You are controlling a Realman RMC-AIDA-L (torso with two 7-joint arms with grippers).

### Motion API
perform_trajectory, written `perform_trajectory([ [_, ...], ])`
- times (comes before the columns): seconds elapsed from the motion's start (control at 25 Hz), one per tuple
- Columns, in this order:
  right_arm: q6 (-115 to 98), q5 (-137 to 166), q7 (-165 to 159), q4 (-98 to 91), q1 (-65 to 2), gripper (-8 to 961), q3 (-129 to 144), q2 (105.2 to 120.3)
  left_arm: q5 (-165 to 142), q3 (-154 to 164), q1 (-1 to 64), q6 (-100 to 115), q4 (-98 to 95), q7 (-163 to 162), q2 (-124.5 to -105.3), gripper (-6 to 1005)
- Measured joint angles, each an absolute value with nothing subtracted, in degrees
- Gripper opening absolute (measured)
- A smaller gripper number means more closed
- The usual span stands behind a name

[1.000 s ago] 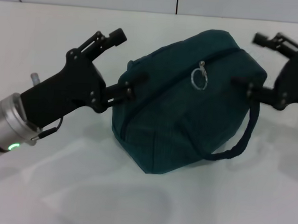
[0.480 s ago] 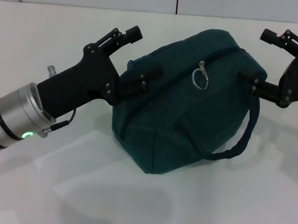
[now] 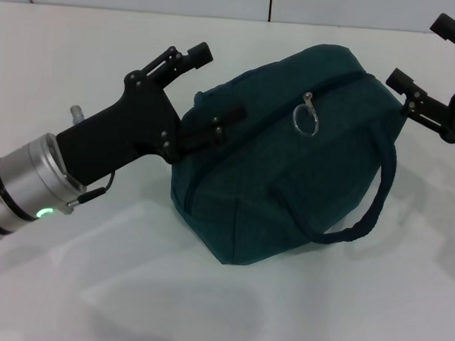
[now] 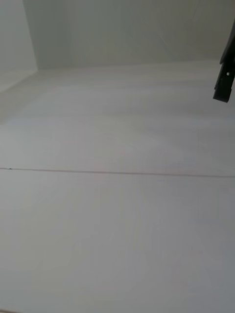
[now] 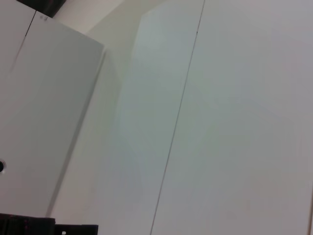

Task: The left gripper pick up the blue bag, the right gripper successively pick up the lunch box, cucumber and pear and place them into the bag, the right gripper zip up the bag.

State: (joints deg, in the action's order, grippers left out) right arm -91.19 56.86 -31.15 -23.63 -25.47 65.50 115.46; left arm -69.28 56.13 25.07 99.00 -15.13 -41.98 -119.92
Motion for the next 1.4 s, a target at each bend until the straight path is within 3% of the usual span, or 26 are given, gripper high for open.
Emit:
perform_trajectory([
  [0.84, -100.7, 26.6, -16.55, -0.84, -30.94, 785, 66.29, 116.14, -61.51, 56.36, 28.45, 98.88, -8.4, -42.8, -119.99, 866],
  [0.92, -97.82, 29.63, -21.53, -3.69, -30.79, 784, 68.45, 115.18, -61.62, 56.44, 28.67, 98.73, -8.9, -45.06, -119.79, 751],
  [0.96, -95.01, 33.39, -27.45, -7.33, -30.37, 784, 70.98, 113.83, -61.91, 56.48, 28.7, 98.54, -9.27, -46.15, -119.63, 694],
  [1.08, -89.89, 42.3, -39.78, -16.39, -29.6, 784, 75.21, 110.35, -62.85, 56.52, 29.37, 97.18, -9.56, -47.71, -119.28, 694],
  [1.2, -89.68, 51.15, -48.34, -22.78, -29.55, 783, 75.71, 108.06, -64.6, 56.52, 29.82, 95.84, -11.83, -50.96, -119.14, 695],
  [1.4, -91.63, 64.02, -60.25, -32.64, -29.47, 783, 75.11, 106.57, -70.83, 56.29, 28.44, 94.09, -20.68, -64.93, -117.82, 696],
])
